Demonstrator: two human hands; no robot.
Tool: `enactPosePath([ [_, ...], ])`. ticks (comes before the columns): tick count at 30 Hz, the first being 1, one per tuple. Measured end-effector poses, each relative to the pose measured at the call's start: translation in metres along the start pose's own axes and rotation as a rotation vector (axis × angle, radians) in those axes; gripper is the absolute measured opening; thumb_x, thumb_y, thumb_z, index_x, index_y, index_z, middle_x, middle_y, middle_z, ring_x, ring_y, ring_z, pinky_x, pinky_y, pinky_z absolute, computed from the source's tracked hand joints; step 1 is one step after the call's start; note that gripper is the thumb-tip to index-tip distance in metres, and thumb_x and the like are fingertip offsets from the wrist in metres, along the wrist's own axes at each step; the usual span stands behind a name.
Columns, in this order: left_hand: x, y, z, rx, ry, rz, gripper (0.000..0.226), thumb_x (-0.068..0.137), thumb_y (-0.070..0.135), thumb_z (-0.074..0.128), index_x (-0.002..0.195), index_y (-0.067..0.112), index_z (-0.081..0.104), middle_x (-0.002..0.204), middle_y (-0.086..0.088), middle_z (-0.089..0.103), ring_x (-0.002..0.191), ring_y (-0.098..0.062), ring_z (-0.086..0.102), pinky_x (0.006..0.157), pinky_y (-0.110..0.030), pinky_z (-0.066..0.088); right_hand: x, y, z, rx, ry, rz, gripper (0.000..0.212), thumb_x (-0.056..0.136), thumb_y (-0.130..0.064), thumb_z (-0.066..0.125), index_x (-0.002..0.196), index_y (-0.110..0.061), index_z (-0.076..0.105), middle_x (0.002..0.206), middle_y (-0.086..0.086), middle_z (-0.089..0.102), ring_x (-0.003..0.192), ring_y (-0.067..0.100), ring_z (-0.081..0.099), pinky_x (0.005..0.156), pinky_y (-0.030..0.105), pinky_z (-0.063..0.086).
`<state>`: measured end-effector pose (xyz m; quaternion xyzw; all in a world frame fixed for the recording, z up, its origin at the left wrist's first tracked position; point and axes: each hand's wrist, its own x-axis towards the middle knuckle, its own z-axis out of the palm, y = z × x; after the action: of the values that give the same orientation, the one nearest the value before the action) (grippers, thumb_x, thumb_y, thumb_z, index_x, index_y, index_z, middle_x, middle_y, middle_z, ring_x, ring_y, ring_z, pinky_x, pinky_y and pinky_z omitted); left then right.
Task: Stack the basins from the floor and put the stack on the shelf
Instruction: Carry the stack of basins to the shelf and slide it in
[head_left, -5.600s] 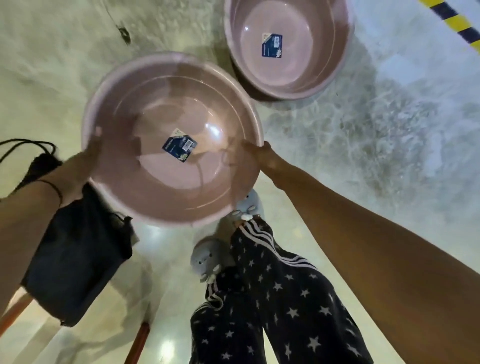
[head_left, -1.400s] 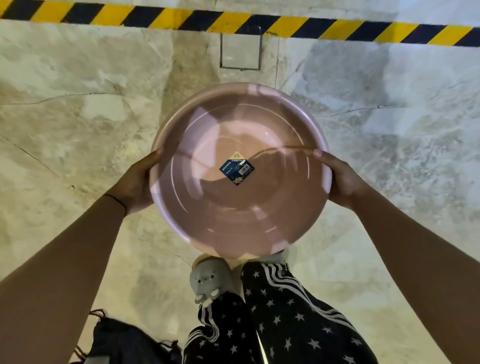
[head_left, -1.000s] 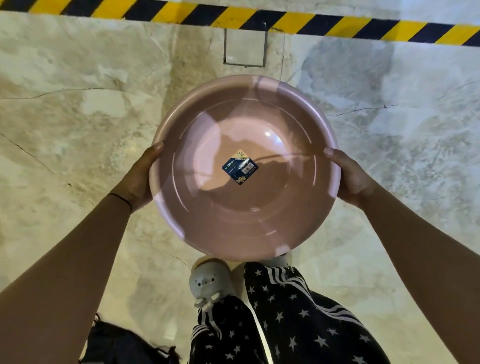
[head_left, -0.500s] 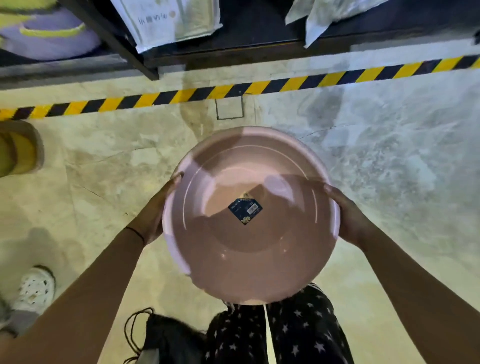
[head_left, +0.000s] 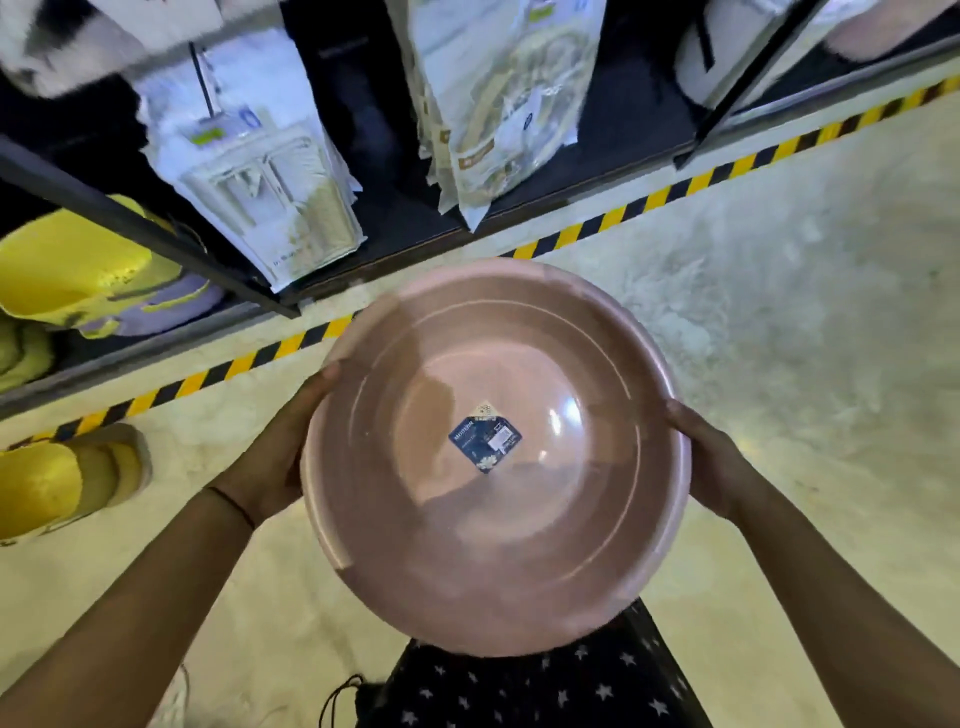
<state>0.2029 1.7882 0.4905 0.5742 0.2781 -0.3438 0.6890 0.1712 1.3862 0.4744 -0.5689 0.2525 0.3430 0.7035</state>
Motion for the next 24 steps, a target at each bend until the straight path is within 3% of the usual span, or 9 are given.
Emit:
enactPosePath([
  [3,-0.03,0.02,0.024,0.062,-0.061,0.026,0.054,0.071,0.071,0.071,0.114,0.039,0.075,0.113,-0.002,0.078,0.099,-0.023,0.075,0.069,-0.032,0.062,-0.047,-0.007,0.005,0.026,0.079,-0.073,0.045,0.081,-0.056,0.056,0.112,-0.029,0.075,0.114,0.005,0.074,0.105,0.022,0.07,0.083,0.033,0.055],
  [6,-0.054,0.031,0.045,0.135,-0.125,-0.016,0.064,0.073,0.076,0.065,0.123,0.036,0.072,0.122,-0.007,0.074,0.108,-0.028,0.072,0.076,-0.039,0.061,-0.091,-0.014,0.004,0.076,0.127,-0.15,0.044,0.086,-0.057,0.052,0.112,-0.03,0.074,0.112,0.006,0.075,0.103,0.024,0.07,0.076,0.028,0.057],
  [10,-0.083,0.038,0.068,0.199,-0.144,-0.115,0.079,0.062,0.085,0.065,0.121,0.034,0.073,0.125,-0.006,0.073,0.11,-0.032,0.071,0.077,-0.048,0.061,-0.15,-0.015,-0.018,0.174,0.206,-0.22,0.044,0.091,-0.057,0.047,0.119,-0.031,0.07,0.119,0.008,0.072,0.107,0.026,0.069,0.082,0.035,0.053],
  [13,-0.098,0.048,0.111,0.337,-0.201,-0.009,0.079,0.056,0.086,0.068,0.126,0.049,0.065,0.13,0.003,0.071,0.112,-0.023,0.071,0.081,-0.047,0.06,-0.187,-0.012,-0.046,0.261,0.245,-0.286,0.043,0.095,-0.052,0.045,0.119,-0.026,0.069,0.116,0.009,0.073,0.102,0.027,0.07,0.076,0.033,0.057],
  [15,-0.106,0.056,0.153,0.442,-0.211,0.061,0.074,0.053,0.091,0.064,0.119,0.057,0.065,0.125,0.008,0.073,0.11,-0.016,0.072,0.079,-0.041,0.059,-0.209,-0.013,-0.07,0.337,0.274,-0.331,0.045,0.095,-0.053,0.043,0.118,-0.025,0.07,0.114,0.008,0.074,0.1,0.027,0.071,0.074,0.033,0.058],
  [20,-0.108,0.079,0.261,0.545,-0.128,0.231,0.059,0.073,0.095,0.026,0.11,0.067,0.062,0.107,0.018,0.077,0.098,-0.007,0.074,0.07,-0.026,0.06,-0.252,-0.043,-0.141,0.499,0.283,-0.349,0.053,0.087,-0.06,0.045,0.114,-0.024,0.074,0.111,0.007,0.075,0.099,0.025,0.072,0.073,0.034,0.059],
  [22,-0.099,0.084,0.304,0.494,-0.095,0.252,0.062,0.082,0.089,0.014,0.106,0.065,0.066,0.106,0.011,0.078,0.097,-0.012,0.074,0.076,-0.032,0.059,-0.265,-0.066,-0.171,0.506,0.32,-0.376,0.055,0.084,-0.062,0.047,0.112,-0.023,0.074,0.11,0.008,0.075,0.099,0.026,0.072,0.074,0.034,0.059],
  [24,-0.092,0.095,0.354,0.367,-0.109,0.26,0.06,0.084,0.083,0.022,0.104,0.056,0.072,0.111,0.001,0.078,0.106,-0.024,0.072,0.09,-0.047,0.055,-0.274,-0.089,-0.201,0.53,0.378,-0.418,0.056,0.083,-0.062,0.046,0.11,-0.022,0.075,0.11,0.01,0.075,0.1,0.027,0.071,0.079,0.037,0.059],
])
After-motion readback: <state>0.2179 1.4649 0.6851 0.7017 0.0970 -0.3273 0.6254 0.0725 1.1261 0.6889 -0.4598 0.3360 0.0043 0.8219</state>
